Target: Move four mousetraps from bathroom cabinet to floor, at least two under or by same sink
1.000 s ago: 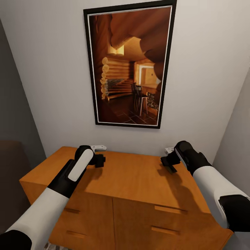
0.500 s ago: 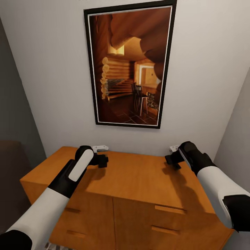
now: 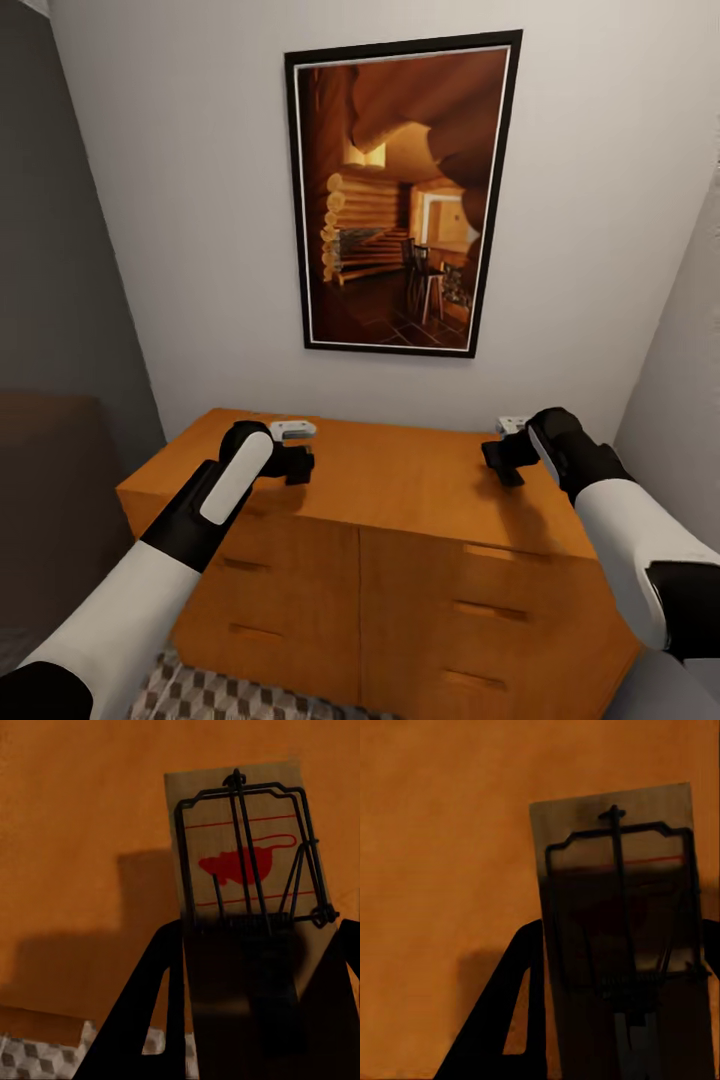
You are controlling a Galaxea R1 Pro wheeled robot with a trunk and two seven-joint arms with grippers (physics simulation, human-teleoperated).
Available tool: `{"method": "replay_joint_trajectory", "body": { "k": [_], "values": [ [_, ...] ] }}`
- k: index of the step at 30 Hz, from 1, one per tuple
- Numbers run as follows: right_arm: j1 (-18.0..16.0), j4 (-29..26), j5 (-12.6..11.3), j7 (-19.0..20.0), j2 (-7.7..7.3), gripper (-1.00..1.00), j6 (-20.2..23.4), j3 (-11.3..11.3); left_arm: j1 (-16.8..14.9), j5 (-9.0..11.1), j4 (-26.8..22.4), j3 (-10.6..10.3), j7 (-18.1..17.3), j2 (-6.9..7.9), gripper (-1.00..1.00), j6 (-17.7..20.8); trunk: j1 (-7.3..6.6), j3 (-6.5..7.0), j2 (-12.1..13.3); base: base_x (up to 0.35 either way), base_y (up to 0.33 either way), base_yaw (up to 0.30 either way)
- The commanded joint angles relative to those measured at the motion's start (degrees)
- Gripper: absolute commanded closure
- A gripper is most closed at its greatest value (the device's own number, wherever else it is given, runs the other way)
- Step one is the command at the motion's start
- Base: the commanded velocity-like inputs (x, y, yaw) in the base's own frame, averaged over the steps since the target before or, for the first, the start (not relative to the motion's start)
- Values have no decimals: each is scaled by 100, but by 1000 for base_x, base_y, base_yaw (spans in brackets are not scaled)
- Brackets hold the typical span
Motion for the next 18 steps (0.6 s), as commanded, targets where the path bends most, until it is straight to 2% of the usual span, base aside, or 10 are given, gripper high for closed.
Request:
{"method": "replay_joint_trajectory", "body": {
  "k": [1,11,18],
  "values": [
    [-3,-77,65,41,-1,100,15,-8,-6,43,-6,-19,70,6,100,8,-3,-7,-5,-297,165,0],
    [0,-221,87,33,1,100,-12,-45,-6,60,-6,-28,71,0,100,6,-3,-7,-5,-283,141,0],
    [-2,-227,95,72,-7,100,-162,-46,-6,69,-1,-28,65,0,100,6,-3,-7,-5,-50,24,0]
  ]
}}
